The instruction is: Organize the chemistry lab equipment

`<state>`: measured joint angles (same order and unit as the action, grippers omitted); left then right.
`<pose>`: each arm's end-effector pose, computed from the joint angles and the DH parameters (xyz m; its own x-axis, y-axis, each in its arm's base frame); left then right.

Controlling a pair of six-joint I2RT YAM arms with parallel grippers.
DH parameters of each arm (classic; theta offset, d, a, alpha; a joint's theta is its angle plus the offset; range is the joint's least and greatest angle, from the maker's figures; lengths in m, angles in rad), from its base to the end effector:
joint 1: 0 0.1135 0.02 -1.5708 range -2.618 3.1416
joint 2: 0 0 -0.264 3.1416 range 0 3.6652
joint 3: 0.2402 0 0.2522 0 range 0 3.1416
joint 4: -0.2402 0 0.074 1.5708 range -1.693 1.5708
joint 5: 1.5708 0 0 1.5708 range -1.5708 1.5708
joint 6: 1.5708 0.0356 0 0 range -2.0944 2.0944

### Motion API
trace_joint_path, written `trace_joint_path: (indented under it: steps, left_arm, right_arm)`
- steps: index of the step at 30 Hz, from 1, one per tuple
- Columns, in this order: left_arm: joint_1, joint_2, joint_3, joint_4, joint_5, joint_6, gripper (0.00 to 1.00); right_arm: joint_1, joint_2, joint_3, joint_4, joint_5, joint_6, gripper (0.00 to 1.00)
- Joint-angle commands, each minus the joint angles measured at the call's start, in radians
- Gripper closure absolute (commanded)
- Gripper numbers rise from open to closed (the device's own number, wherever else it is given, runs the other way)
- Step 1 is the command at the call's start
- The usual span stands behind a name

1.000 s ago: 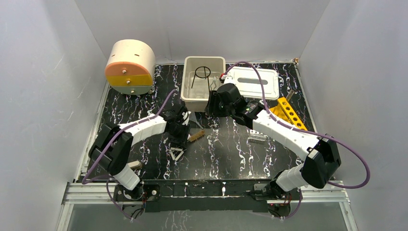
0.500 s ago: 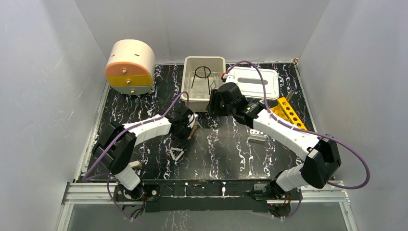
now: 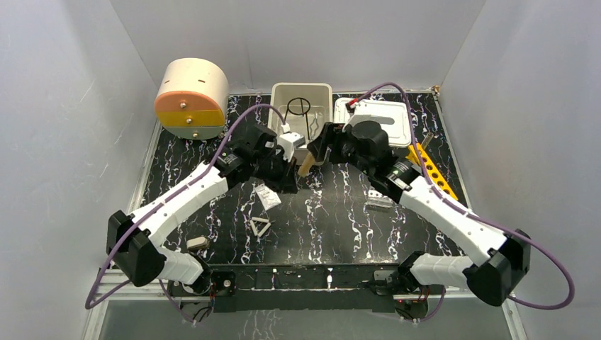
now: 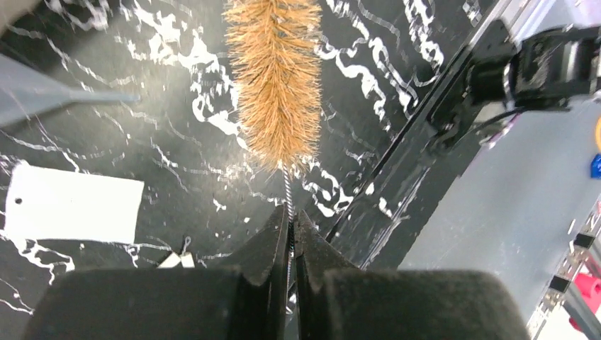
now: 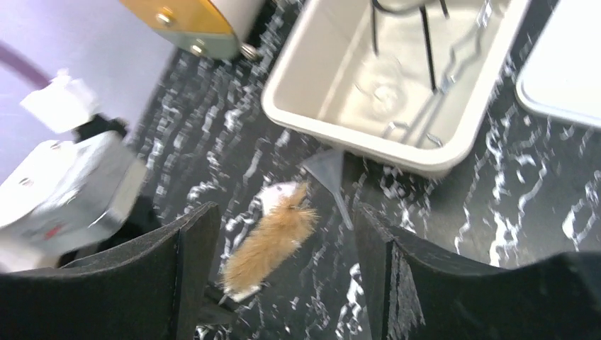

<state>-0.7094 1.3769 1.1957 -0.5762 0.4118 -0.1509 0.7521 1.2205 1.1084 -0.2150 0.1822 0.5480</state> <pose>0.2171 -0.2052 0.3142 -0.6383 0.3664 -0.6770 0.7300 0.5674 -0.3811 0.2109 0.1885 0.3587 -0.4850 0.2479 -0.8386 -0.3443 0.8274 0.4437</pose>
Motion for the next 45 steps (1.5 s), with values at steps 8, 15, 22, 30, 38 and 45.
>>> trace_joint_path:
  steps: [8,15,22,30,38,45]
  left_arm:
    - [0.003,-0.075,0.146,0.241,-0.144,-0.296,1.0]
    - [0.027,-0.056,0.15,0.293,-0.135,-0.353,1.0]
    - [0.064,-0.058,0.139,0.308,-0.098,-0.364,1.0]
    - [0.102,-0.043,0.139,0.323,-0.052,-0.371,1.0]
    - [0.176,-0.03,0.124,0.353,0.014,-0.397,0.81]
    - [0.221,-0.02,0.123,0.252,-0.115,-0.381,0.16]
  right_arm:
    - [-0.002,-0.135,-0.021,0.285,-0.089,0.014,0.2]
    - [-0.004,0.002,0.076,0.217,-0.173,0.111,0.43]
    - [-0.017,0.068,0.096,0.218,-0.236,0.162,0.55]
    - [-0.063,0.119,0.089,0.273,-0.345,0.243,0.71]
    - [-0.115,0.182,0.139,0.279,-0.414,0.239,0.99]
    - [-0.194,0.301,0.32,0.104,-0.317,0.055,1.0]
